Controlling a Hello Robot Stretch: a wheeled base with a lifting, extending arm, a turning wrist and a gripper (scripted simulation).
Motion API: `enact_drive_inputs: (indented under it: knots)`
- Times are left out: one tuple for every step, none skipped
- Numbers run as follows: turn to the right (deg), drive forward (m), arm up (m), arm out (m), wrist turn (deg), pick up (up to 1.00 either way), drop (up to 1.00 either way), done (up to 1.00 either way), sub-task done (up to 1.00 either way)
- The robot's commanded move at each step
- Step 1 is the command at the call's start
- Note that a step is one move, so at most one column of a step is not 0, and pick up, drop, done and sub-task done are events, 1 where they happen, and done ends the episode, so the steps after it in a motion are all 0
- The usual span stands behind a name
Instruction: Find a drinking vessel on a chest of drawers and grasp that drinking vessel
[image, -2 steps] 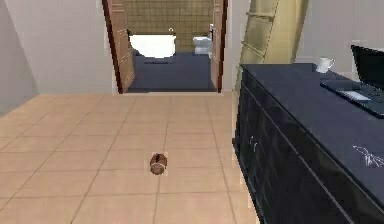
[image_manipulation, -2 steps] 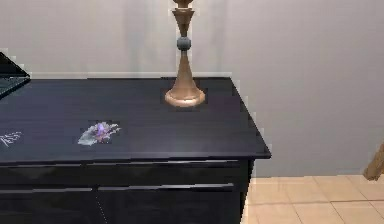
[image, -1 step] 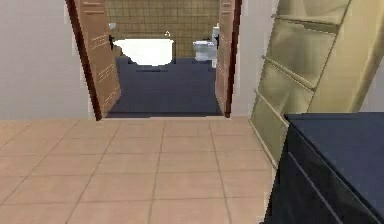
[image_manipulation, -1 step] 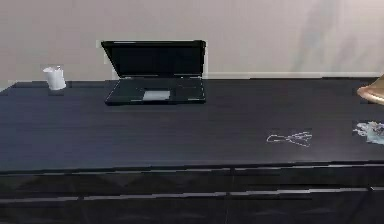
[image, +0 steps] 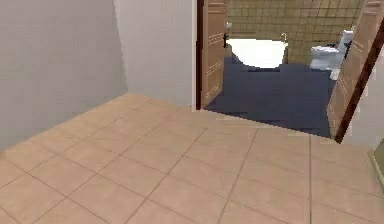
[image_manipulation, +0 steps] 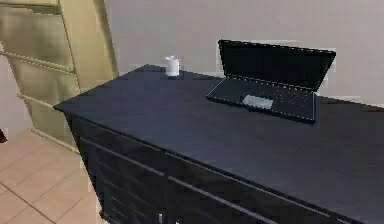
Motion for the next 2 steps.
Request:
enact_drive_inputs:
  knots:
    - [42.0,0.00,0.00,0.00,0.0,0.00,0.00,0.00,0.00]
    - [0.0,0.75,0.00,0.00,0.0,0.00,0.00,0.00,0.00]
